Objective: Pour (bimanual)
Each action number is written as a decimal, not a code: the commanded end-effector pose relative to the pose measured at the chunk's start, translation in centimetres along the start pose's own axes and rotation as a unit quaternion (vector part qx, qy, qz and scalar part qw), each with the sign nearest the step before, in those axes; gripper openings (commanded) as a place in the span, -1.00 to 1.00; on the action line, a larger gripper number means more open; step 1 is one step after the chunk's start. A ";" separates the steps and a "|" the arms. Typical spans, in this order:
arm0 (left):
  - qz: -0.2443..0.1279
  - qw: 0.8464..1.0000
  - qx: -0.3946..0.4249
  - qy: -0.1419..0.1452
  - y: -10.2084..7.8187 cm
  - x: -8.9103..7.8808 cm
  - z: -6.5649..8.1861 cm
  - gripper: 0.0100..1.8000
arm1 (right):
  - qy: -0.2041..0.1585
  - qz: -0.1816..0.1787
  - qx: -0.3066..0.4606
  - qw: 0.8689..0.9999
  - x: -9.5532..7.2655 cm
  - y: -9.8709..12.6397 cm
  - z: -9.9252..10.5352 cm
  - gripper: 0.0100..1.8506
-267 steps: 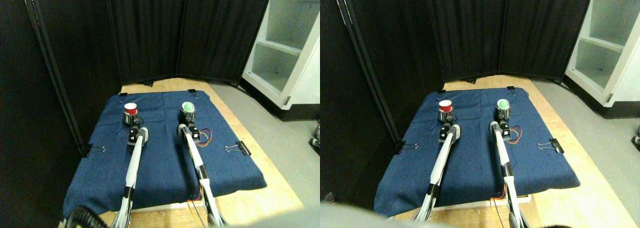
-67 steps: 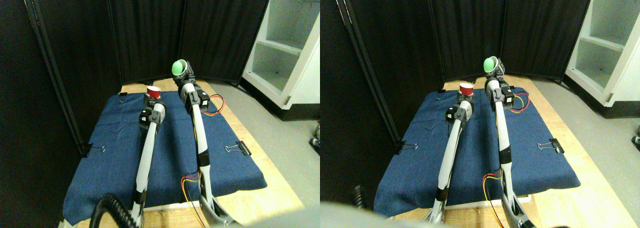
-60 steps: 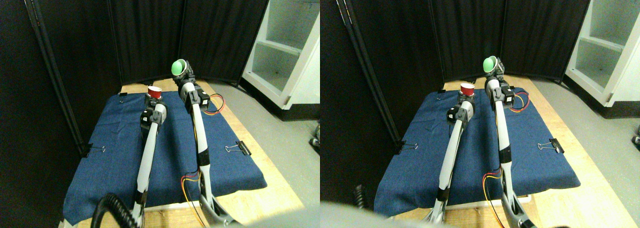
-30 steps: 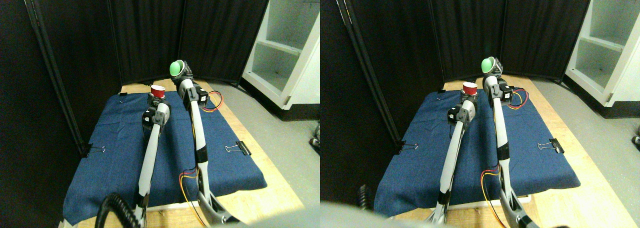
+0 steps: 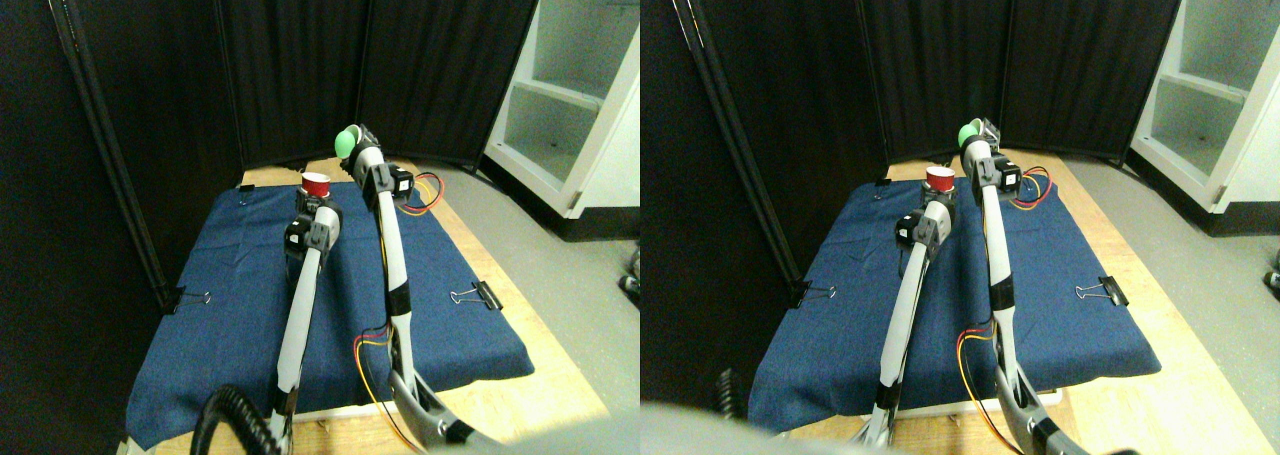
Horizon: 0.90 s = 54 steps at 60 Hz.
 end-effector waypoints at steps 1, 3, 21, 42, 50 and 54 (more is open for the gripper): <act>-0.016 1.000 0.006 -0.007 -0.6 0.0 -0.3 -0.64 | -0.022 0.024 -0.013 0.999 -0.3 1.3 0.8 -0.65; -0.016 1.000 0.007 -0.007 -0.6 0.0 -0.3 -0.64 | -0.015 0.030 -0.005 0.999 -0.3 1.3 0.7 -0.65; -0.023 1.000 0.007 0.003 -1.2 -0.7 -0.7 -0.64 | -0.012 0.032 0.008 0.999 0.1 1.0 0.2 -0.65; -0.027 1.000 0.005 0.012 -1.7 -1.2 -0.8 -0.64 | -0.002 0.036 0.002 0.999 0.5 1.1 -0.1 -0.65; -0.026 1.000 0.012 0.013 -1.7 -1.0 -0.6 -0.64 | -0.005 0.025 -0.017 1.000 0.3 1.2 0.1 -0.65; -0.025 1.000 0.009 0.015 -1.6 -0.8 -0.5 -0.64 | -0.007 0.027 -0.025 0.999 0.3 1.3 0.2 -0.65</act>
